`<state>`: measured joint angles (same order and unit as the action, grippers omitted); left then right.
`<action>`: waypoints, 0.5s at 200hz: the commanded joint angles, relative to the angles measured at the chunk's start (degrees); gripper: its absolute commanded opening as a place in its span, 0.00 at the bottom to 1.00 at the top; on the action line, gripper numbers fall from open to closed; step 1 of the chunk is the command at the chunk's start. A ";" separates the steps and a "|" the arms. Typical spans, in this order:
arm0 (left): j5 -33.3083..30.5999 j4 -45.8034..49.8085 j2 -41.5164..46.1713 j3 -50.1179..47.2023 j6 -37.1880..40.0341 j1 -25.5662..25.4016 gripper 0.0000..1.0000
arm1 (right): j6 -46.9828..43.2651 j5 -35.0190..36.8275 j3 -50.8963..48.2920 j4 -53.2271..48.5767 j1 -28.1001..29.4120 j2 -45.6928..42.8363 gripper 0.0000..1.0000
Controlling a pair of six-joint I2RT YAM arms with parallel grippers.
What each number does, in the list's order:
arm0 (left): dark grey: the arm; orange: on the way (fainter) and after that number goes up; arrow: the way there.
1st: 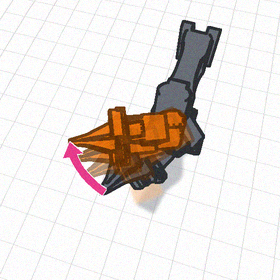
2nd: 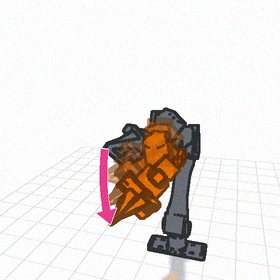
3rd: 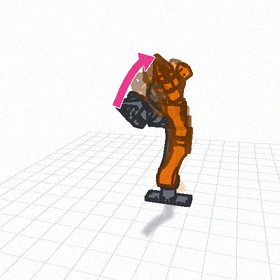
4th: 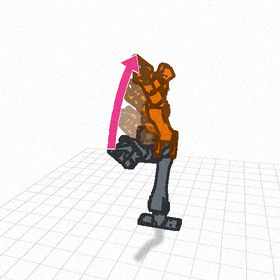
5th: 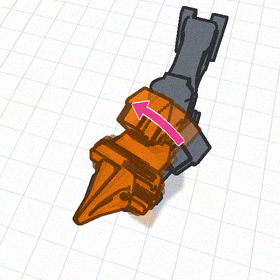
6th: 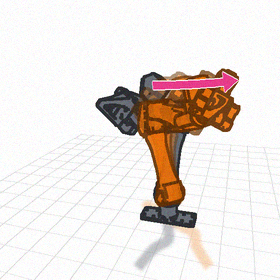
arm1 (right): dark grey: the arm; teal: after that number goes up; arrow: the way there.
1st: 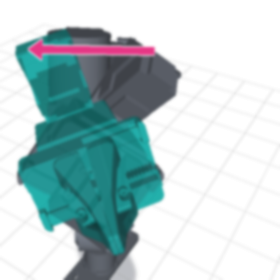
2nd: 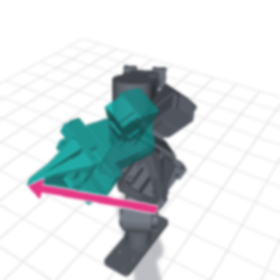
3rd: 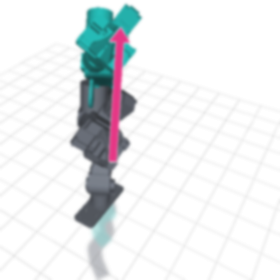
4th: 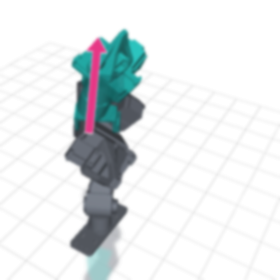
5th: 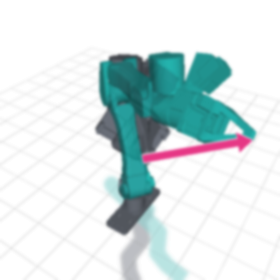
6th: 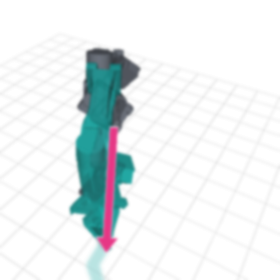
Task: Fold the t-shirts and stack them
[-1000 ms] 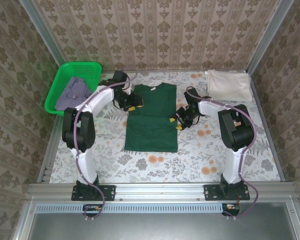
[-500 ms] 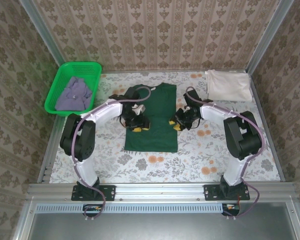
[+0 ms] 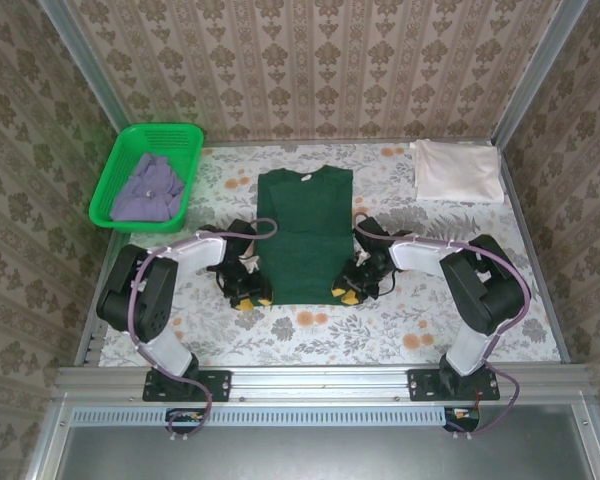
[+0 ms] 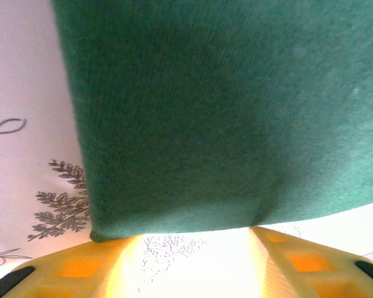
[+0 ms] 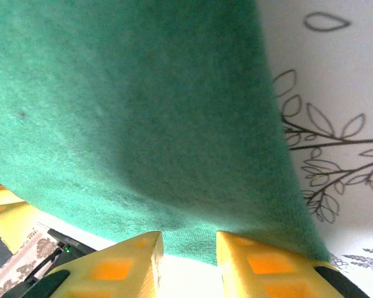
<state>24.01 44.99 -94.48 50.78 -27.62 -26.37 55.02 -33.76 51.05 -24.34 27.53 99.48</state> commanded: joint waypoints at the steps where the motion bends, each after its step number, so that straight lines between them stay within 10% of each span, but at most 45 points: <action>1: -6.06 0.01 0.57 -3.22 -1.38 2.38 0.51 | -2.18 3.66 -3.12 -1.87 -0.72 1.17 0.34; 100: 1.39 2.59 11.20 -2.03 -5.27 7.68 0.64 | -0.01 0.19 -7.82 3.95 -2.76 -16.76 0.53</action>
<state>21.21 46.70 -83.68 48.40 -30.50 -18.98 53.21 -34.35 45.43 -22.00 26.28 87.09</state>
